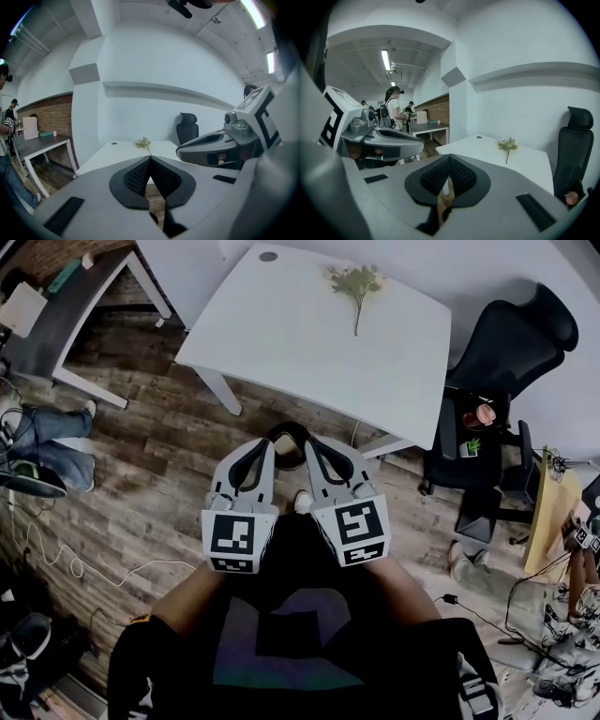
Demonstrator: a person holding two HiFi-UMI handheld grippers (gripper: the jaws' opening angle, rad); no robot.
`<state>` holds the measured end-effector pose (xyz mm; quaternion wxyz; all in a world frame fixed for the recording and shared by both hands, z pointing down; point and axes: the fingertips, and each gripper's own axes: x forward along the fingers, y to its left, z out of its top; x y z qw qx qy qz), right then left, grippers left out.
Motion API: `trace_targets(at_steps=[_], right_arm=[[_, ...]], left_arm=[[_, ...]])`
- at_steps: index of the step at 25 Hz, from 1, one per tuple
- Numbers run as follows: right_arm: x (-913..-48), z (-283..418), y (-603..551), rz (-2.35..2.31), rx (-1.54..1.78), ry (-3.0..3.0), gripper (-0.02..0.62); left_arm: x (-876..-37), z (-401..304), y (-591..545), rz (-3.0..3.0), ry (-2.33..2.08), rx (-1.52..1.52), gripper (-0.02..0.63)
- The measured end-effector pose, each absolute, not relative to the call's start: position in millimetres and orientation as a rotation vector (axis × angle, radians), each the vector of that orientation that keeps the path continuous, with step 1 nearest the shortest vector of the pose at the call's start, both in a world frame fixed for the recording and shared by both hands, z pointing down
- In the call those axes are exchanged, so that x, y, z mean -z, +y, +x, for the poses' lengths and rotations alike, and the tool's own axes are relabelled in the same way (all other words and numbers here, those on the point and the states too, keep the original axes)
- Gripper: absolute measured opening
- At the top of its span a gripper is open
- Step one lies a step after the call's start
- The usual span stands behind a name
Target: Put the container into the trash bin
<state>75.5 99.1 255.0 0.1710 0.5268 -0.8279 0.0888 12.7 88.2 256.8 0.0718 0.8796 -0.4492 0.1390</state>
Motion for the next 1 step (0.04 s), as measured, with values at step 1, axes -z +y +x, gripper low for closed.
trace_targets(at_steps=[1], right_arm=[[-255.3,76.0,98.0,1.497,-0.252,-2.35,0.012]], left_arm=[[-256.9,13.2,86.9,2.644,-1.35,-0.417,0.008]])
